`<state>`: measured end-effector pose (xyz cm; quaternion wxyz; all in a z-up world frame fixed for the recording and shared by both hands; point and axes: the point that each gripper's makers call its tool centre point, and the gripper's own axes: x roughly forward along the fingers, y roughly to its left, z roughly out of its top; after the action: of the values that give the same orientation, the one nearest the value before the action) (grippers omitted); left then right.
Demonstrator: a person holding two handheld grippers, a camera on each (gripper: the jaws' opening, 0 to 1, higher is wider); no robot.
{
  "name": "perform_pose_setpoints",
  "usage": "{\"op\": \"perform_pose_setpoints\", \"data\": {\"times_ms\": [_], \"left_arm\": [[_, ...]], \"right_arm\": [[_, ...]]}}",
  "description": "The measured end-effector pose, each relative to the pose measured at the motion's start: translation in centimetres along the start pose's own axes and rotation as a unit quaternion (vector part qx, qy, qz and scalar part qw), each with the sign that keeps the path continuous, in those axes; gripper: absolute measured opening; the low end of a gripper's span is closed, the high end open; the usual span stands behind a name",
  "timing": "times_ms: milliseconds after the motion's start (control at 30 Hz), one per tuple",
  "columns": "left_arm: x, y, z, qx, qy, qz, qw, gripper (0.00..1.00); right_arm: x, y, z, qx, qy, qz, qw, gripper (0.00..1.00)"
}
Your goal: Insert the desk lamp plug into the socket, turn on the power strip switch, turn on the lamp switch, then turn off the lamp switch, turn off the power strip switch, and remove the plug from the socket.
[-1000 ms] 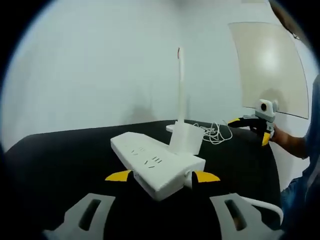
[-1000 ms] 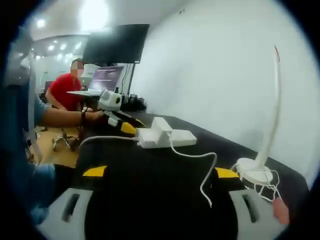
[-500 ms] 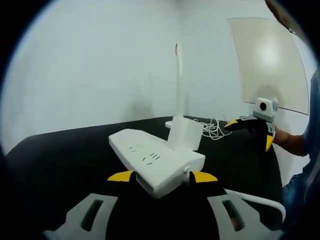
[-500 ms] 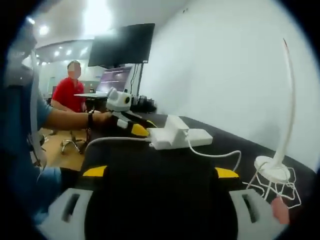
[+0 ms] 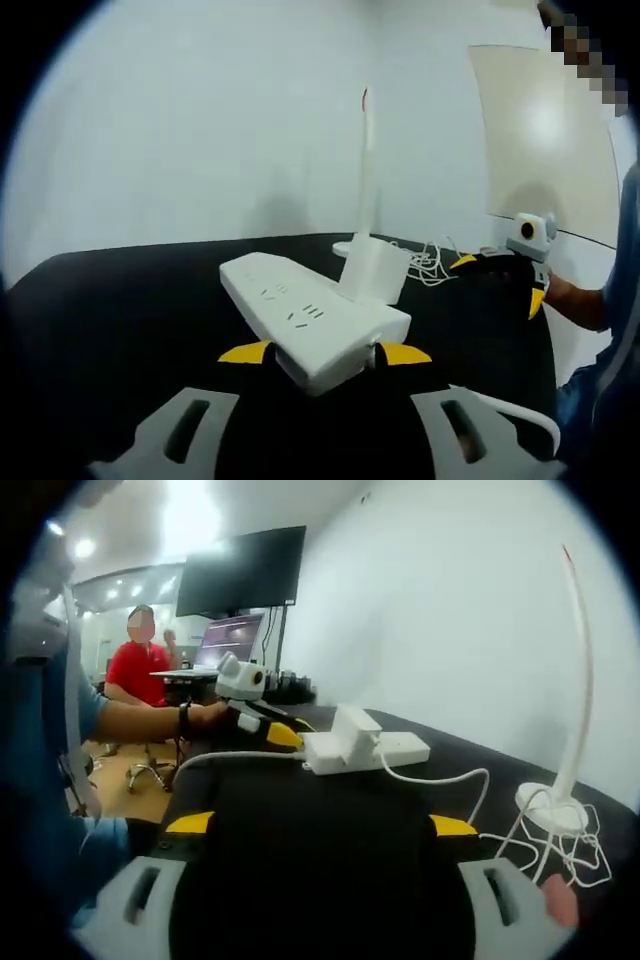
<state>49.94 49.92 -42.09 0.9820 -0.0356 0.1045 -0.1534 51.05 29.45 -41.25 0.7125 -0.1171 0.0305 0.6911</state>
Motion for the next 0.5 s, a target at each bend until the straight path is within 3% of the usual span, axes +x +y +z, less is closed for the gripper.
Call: {"op": "perform_pose_setpoints", "data": {"times_ms": [267,500], "left_arm": [[-0.17,0.08,0.22,-0.01,0.003,-0.001,0.9999,0.3],[-0.42,-0.13,0.05,-0.011,0.003,-0.004,0.9999,0.31]], "right_arm": [[0.01,0.27,0.0,0.0,0.001,0.003,1.0,0.83],[0.1,0.44,-0.21,-0.003,0.008,0.004,1.0,0.83]]}}
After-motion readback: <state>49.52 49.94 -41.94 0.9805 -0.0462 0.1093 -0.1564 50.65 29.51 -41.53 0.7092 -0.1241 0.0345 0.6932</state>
